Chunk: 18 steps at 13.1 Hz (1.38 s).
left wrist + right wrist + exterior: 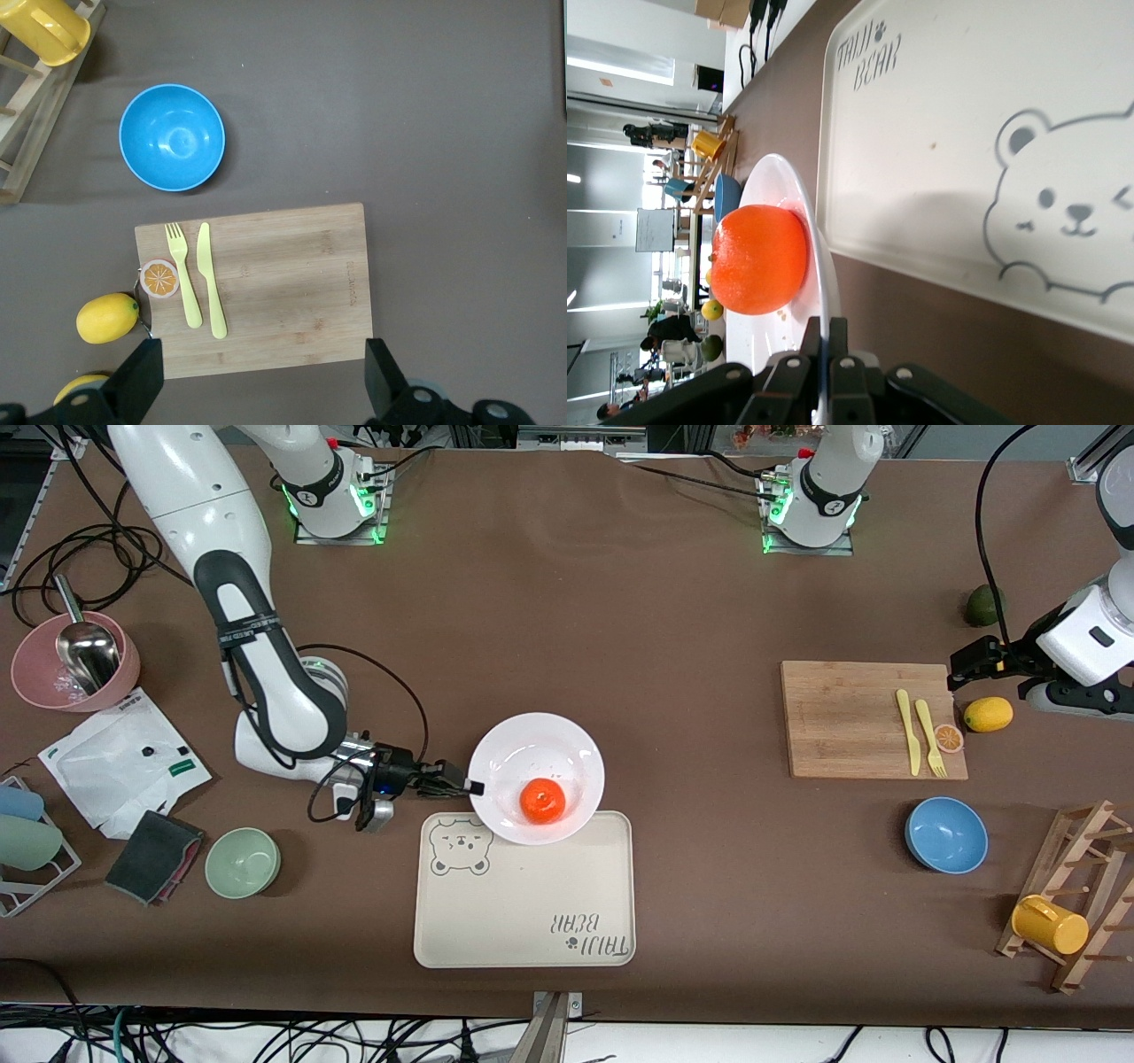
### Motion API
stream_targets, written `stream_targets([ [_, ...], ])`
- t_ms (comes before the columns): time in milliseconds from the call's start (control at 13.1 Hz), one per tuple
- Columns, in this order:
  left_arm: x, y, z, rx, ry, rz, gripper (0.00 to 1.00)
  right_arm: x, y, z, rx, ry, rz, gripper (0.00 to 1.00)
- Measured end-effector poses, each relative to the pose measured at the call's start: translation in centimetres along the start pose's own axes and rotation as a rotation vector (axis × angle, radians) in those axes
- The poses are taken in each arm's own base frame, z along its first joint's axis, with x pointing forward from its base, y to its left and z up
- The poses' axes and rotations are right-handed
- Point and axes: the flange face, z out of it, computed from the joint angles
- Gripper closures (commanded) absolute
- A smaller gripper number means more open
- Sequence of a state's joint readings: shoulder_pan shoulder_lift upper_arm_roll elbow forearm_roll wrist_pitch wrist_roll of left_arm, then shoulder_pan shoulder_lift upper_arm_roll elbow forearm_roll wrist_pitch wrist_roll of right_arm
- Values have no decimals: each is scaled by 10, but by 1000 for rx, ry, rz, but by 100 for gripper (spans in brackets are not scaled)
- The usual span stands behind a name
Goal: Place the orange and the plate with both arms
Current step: 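Slide the plate onto the bear-print tray with the right gripper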
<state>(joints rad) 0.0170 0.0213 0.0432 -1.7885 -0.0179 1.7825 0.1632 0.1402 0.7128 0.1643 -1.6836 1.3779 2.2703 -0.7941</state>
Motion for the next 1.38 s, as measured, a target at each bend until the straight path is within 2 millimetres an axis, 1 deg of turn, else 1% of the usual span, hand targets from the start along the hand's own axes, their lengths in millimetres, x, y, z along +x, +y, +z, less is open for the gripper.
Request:
stream_targets([
  [230, 0, 0, 0, 0, 0, 0, 0, 24, 18, -13, 9, 44, 7, 100],
  [383, 0, 0, 0, 0, 0, 0, 0, 37, 27, -12, 14, 63, 3, 100],
  [536, 0, 0, 0, 0, 0, 0, 0, 49, 44, -9, 12, 79, 4, 100],
  [766, 0, 0, 0, 0, 0, 0, 0, 62, 69, -1, 13, 98, 9, 100],
  [1073, -1, 0, 0, -1, -6, 0, 0, 77, 87, 4, 21, 123, 3, 100],
  [1226, -1, 0, 1, -1, -9, 0, 0, 84, 97, 2, 23, 140, 2, 100],
  [1379, -1, 0, 1, -2, -10, 0, 0, 87, 105, 2, 24, 147, 4, 100],
])
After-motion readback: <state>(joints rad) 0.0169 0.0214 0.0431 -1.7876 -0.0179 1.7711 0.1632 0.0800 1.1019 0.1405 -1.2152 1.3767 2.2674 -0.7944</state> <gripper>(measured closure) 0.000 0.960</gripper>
